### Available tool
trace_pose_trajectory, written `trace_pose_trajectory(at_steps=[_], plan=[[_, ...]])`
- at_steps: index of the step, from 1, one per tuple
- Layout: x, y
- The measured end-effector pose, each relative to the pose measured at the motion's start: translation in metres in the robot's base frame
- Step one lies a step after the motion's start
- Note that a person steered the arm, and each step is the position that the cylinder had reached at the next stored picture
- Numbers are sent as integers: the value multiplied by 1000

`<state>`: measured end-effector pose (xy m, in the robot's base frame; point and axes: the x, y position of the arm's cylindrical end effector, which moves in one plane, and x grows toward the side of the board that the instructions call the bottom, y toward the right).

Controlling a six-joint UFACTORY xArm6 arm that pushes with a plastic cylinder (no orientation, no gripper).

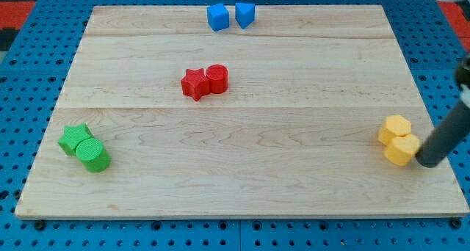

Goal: Move the yellow hexagon to the top left of the yellow heart

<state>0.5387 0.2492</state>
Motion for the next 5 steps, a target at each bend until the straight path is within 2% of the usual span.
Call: trace_pose_trajectory(at_steps=[1, 3, 4, 5], plan=[[-20, -42], [-6, 57], [-37, 58], [-42, 20]])
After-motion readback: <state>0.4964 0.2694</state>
